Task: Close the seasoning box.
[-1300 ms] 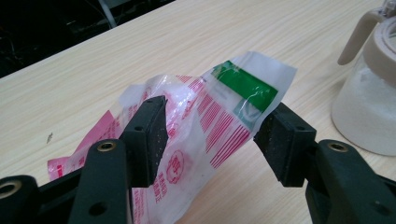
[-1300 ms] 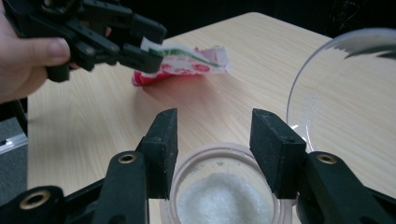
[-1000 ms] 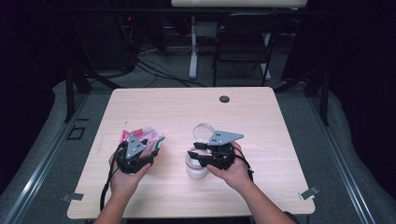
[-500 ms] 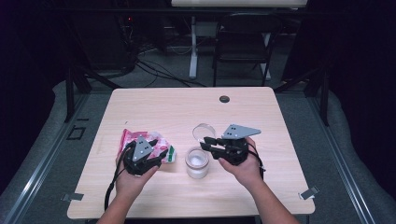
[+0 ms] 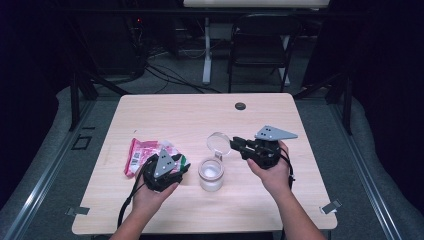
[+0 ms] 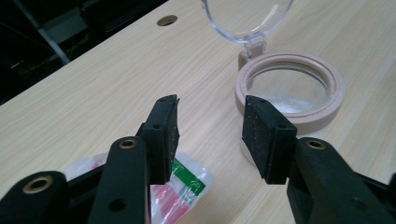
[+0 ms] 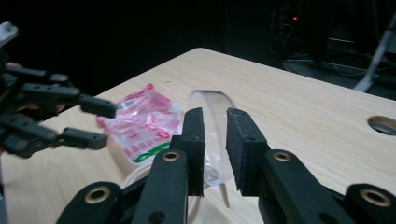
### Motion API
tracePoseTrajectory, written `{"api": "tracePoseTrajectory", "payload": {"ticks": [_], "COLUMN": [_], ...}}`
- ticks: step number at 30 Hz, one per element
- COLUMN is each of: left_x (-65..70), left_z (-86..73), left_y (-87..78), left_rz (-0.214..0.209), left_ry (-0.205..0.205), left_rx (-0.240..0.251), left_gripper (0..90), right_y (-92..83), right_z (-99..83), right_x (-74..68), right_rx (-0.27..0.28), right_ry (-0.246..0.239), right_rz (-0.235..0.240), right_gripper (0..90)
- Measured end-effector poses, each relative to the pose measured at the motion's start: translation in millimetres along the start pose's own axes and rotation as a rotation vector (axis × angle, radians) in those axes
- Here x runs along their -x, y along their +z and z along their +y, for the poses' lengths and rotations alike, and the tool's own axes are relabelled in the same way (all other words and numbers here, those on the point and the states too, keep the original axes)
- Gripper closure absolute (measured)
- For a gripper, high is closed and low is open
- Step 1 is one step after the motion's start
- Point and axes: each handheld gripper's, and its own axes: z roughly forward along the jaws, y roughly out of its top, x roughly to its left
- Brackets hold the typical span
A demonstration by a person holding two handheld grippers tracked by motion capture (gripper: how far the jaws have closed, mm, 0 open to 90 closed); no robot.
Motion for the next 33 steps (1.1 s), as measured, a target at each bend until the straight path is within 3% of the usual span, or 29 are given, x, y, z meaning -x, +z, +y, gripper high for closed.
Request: {"api": "tracePoseTrajectory", "payload": {"ticks": [2,5,10,14,19,24,33], "left_x": [2.9,5.0,3.2,1.4,0.1,-0.6,-2.3], "left_z": [-0.6,-1.0,-3.4,-2.2,7.7,24.1,57.6], "left_y": [0.5,1.4,3.4,6.1,15.4,27.4,42.9], "left_rz": [-0.001,-0.001,-0.020,-0.064,-0.100,-0.126,-0.122], "left_ry": [0.019,0.024,-0.005,-0.031,-0.062,-0.061,-0.013], "left_rx": [0.000,-0.013,-0.012,-0.013,-0.009,-0.024,-0.039], "left_gripper": [65.7,70.6,80.8,89.3,90.0,90.0,90.0], "right_y": [1.4,4.6,11.9,18.9,26.7,30.3,31.8], "right_z": [-3.2,-8.4,-18.4,-24.6,-27.4,-28.9,-29.3], "right_x": [6.1,13.1,24.7,29.8,27.7,27.8,27.9], "right_rx": [-0.005,-0.009,-0.036,-0.060,-0.076,-0.084,-0.086], "right_ry": [0.014,0.028,0.063,0.090,0.086,0.086,0.086], "right_rz": [-0.029,-0.063,-0.088,-0.077,-0.060,-0.048,-0.039], "right_gripper": [79.7,83.0,85.3,85.3,84.7,82.7,81.6]}}
